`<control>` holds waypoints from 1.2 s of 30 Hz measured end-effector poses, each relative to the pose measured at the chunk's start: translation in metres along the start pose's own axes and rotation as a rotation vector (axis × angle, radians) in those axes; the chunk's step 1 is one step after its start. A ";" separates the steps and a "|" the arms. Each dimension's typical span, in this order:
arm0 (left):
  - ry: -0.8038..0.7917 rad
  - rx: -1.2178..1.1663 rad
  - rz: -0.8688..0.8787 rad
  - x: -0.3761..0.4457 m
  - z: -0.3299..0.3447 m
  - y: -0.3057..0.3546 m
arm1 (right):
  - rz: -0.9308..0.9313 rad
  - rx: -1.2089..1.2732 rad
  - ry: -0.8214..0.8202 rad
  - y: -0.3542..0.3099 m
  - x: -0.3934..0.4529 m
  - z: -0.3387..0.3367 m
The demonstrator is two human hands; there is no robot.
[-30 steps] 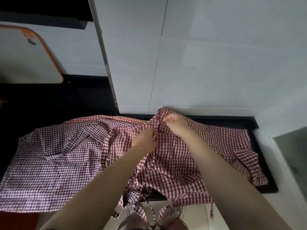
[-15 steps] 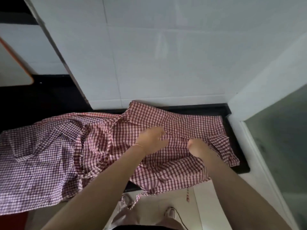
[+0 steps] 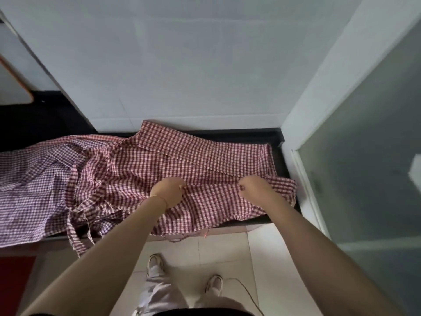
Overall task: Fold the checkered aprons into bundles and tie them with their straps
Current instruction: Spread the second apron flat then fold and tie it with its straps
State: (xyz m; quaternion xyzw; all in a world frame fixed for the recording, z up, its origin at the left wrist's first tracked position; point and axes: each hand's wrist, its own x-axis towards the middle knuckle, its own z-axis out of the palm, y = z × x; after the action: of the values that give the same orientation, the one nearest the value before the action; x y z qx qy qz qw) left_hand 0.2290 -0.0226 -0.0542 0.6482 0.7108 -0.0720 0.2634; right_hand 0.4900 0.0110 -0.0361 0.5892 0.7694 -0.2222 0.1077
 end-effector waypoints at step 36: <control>0.077 0.180 -0.140 0.078 0.001 -0.031 | 0.354 -0.190 0.334 0.004 0.082 -0.039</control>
State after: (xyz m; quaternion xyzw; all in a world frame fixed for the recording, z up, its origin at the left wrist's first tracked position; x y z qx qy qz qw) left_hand 0.1980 0.0407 -0.0990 0.6204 0.7545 -0.1287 0.1711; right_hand 0.4743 0.1010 -0.0378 0.7304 0.6788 -0.0262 0.0712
